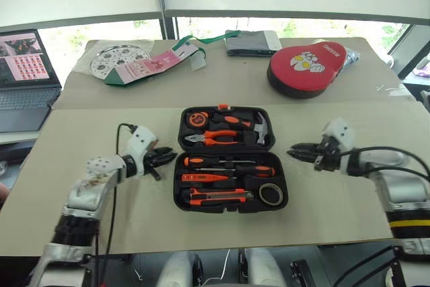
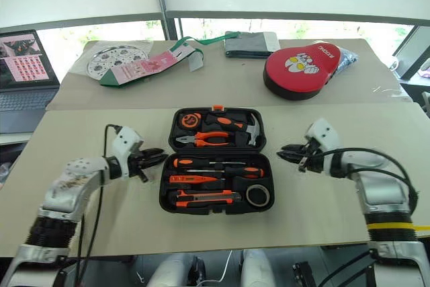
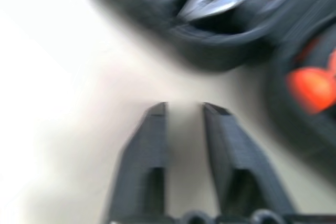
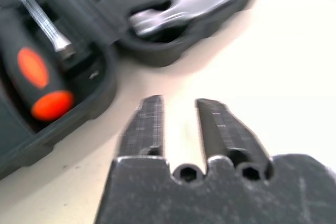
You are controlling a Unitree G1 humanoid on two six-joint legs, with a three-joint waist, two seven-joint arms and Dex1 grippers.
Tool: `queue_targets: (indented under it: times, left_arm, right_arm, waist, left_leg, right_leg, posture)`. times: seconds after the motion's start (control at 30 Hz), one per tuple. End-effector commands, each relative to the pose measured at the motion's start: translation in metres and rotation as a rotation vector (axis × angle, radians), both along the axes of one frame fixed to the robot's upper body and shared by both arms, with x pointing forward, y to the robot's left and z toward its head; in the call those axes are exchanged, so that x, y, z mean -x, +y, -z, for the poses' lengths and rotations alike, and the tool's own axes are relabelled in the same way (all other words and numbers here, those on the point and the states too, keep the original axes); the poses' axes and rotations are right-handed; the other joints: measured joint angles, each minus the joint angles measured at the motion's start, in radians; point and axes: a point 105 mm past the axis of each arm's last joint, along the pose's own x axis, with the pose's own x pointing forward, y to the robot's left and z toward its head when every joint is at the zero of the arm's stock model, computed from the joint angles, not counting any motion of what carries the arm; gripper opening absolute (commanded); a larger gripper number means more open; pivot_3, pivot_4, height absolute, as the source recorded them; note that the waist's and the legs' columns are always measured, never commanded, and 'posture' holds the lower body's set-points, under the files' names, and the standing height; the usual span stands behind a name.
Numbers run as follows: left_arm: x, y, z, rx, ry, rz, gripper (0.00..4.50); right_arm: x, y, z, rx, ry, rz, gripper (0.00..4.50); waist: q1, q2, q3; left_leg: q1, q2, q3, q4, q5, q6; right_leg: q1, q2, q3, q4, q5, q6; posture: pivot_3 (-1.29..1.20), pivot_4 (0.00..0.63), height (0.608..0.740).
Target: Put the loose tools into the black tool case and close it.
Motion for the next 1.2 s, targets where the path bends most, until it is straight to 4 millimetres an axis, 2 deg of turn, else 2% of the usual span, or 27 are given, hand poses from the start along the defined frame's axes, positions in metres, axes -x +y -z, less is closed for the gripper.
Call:
queue_targets:
  times: [0.03,0.17,0.2,0.3,0.4,0.53,0.6,0.8,0.83,0.87,0.9,0.93,1.0,1.03,1.2]
  left_arm:
    - [0.0,0.0,-0.038,0.118,0.018,0.008,2.84]
    - [-0.004,-0.004,-0.052,0.109,0.117,-0.022,4.23]
    - [-0.007,-0.007,-0.055,0.116,0.12,-0.036,4.47]
    - [-0.025,-0.031,-0.062,0.189,0.167,-0.106,4.47]
    - [-0.037,-0.043,-0.057,0.197,0.176,-0.144,4.47]
    - [-0.05,-0.048,-0.049,0.182,0.177,-0.193,4.47]
    - [-0.053,-0.049,-0.047,0.181,0.183,-0.214,4.47]
    - [-0.054,-0.057,-0.043,0.185,0.209,-0.203,4.47]
    - [-0.054,-0.058,-0.042,0.182,0.212,-0.197,4.5]
    - [-0.054,-0.058,-0.04,0.18,0.214,-0.198,4.5]
    - [-0.053,-0.058,-0.039,0.175,0.219,-0.2,4.5]
    - [-0.053,-0.058,-0.037,0.17,0.222,-0.204,4.5]
    - [-0.054,-0.055,-0.034,0.172,0.227,-0.218,3.98]
    - [-0.054,-0.054,-0.033,0.182,0.235,-0.226,3.87]
    - [-0.053,-0.051,-0.025,0.159,0.249,-0.239,1.93]
  right_arm:
    - [0.0,-0.005,-0.023,0.064,0.041,0.083,2.89]
    - [-0.002,0.005,-0.031,0.025,0.243,0.137,4.23]
    - [-0.004,0.006,-0.032,0.018,0.275,0.163,4.45]
    - [-0.025,0.019,-0.04,-0.069,0.349,0.258,4.45]
    - [-0.038,0.028,-0.04,-0.09,0.375,0.3,4.45]
    - [-0.049,0.034,-0.033,-0.062,0.388,0.332,4.45]
    - [-0.052,0.035,-0.028,-0.034,0.395,0.344,4.45]
    - [-0.057,0.04,-0.02,-0.016,0.412,0.349,4.45]
    - [-0.057,0.042,-0.019,-0.02,0.416,0.347,3.94]
    - [-0.058,0.044,-0.018,-0.026,0.424,0.349,3.85]
    - [-0.058,0.045,-0.017,-0.026,0.429,0.349,3.38]
    - [-0.059,0.046,-0.015,-0.024,0.433,0.356,3.12]
    - [-0.06,0.043,-0.01,-0.009,0.444,0.385,2.59]
    - [-0.06,0.041,-0.008,-0.005,0.451,0.4,2.25]
    - [-0.061,0.039,-0.006,-0.013,0.466,0.422,0.51]
  waist:
    - [0.001,0.0,0.0]
    - [0.003,0.0,0.0]
    - [0.003,0.0,0.0]
    - [0.006,-0.001,0.0]
    - [0.005,-0.001,0.001]
    - [0.002,-0.001,0.001]
    - [0.002,-0.001,0.001]
    - [0.0,-0.001,0.001]
    - [-0.001,-0.001,0.001]
    - [-0.003,-0.001,0.001]
    - [-0.003,-0.001,0.001]
    - [-0.002,-0.001,0.001]
    - [-0.003,-0.001,0.001]
    - [-0.003,-0.001,0.001]
    - [0.001,-0.001,0.001]
  left_leg:
    - [0.0,0.0,0.0,0.0,0.0,0.0]
    - [-0.001,-0.001,0.0,0.001,0.0,0.001]
    - [-0.001,-0.001,0.0,0.001,0.0,0.001]
    - [-0.002,-0.002,-0.001,0.001,0.001,0.002]
    - [-0.003,-0.002,-0.001,0.001,0.001,0.002]
    - [-0.004,-0.003,0.0,-0.002,0.001,0.002]
    - [-0.009,-0.004,0.0,-0.002,0.002,0.002]
    - [-0.01,-0.006,0.0,-0.001,0.003,0.0]
    - [-0.01,-0.005,0.0,-0.001,0.003,-0.001]
    - [-0.01,-0.005,0.0,-0.001,0.003,-0.001]
    - [-0.01,-0.004,0.0,-0.001,0.003,-0.001]
    - [-0.01,-0.004,0.0,-0.001,0.003,-0.002]
    - [-0.009,-0.004,0.0,-0.002,0.004,-0.002]
    - [-0.009,-0.004,0.0,-0.002,0.004,-0.002]
    - [-0.003,-0.003,0.0,-0.001,0.004,-0.002]
  right_leg:
    - [0.0,0.0,0.0,0.0,0.0,0.0]
    - [0.0,-0.001,0.0,0.0,0.0,0.0]
    - [0.0,-0.001,0.0,0.0,0.0,0.0]
    - [0.0,-0.001,0.0,0.0,0.0,0.0]
    - [0.0,-0.001,0.0,0.0,0.001,0.0]
    - [-0.002,0.0,-0.001,0.002,0.001,0.0]
    - [-0.007,0.0,-0.002,0.002,0.001,0.0]
    - [-0.007,0.0,-0.004,0.001,0.001,0.001]
    - [-0.007,0.0,-0.004,0.002,0.001,0.001]
    - [-0.007,0.0,-0.004,0.002,0.001,0.001]
    - [-0.007,0.001,-0.004,0.002,0.001,0.001]
    - [-0.007,0.001,-0.004,0.002,0.001,0.001]
    - [-0.006,0.001,-0.004,0.002,0.001,0.001]
    - [-0.006,0.001,-0.004,0.003,0.001,0.001]
    - [0.0,0.001,-0.004,0.002,0.001,0.0]
  posture:
    - [0.0,0.15,0.74]
    - [0.0,0.15,0.74]
    - [0.0,0.15,0.74]
    - [0.0,0.15,0.74]
    - [0.0,0.15,0.74]
    - [0.0,0.15,0.74]
    - [0.0,0.15,0.74]
    - [0.0,0.15,0.74]
    - [0.0,0.15,0.74]
    - [0.0,0.15,0.74]
    - [0.0,0.15,0.74]
    - [0.0,0.15,0.74]
    - [0.0,0.15,0.74]
    - [0.0,0.15,0.74]
    - [0.0,0.15,0.74]
